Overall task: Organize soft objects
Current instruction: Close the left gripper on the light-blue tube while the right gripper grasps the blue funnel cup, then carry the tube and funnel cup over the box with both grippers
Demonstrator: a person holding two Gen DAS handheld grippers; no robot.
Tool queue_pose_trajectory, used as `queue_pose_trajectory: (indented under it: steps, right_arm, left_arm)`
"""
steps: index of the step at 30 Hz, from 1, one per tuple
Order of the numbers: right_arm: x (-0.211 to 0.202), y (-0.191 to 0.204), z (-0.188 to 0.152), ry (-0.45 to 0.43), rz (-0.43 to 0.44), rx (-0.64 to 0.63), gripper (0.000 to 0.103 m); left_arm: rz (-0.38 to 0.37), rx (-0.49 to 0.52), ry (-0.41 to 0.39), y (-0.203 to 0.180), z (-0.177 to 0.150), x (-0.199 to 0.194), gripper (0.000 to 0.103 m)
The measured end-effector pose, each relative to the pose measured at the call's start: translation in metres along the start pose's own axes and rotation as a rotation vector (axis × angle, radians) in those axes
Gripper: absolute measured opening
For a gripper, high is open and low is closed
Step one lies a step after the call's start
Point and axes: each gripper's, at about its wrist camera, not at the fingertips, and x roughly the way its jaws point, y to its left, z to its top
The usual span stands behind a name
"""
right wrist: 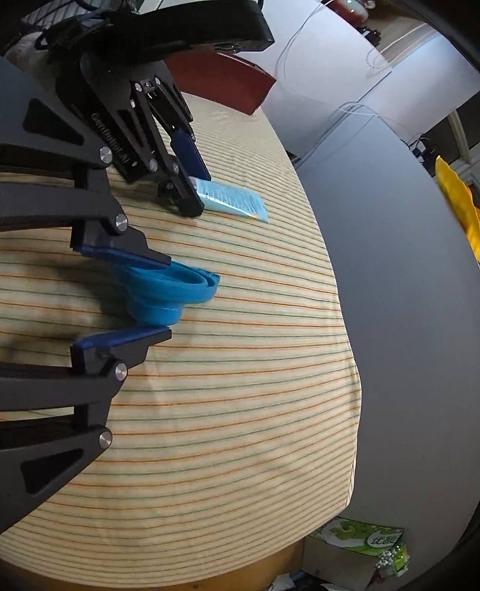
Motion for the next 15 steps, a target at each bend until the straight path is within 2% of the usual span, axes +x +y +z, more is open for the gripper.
queue_pose_trajectory:
  steps: [2,6,8,15]
  right_arm:
    - [-0.001,0.001,-0.003,0.001,-0.011,-0.002,0.020]
    - [-0.004,-0.002,-0.007,0.006,-0.021,-0.007,0.018]
    - [-0.004,-0.002,-0.006,0.004,-0.038,-0.012,0.012]
    - [-0.019,-0.003,-0.016,-0.038,-0.050,-0.007,0.011]
  left_arm:
    - [-0.034,-0.009,0.010,0.007,-0.002,-0.003,0.025]
    - [-0.057,-0.007,0.003,0.015,-0.007,-0.008,0.024]
    - [-0.061,-0.007,0.000,0.015,-0.009,-0.010,0.024]
    - [-0.095,-0.013,-0.029,0.023,-0.026,-0.027,0.024]
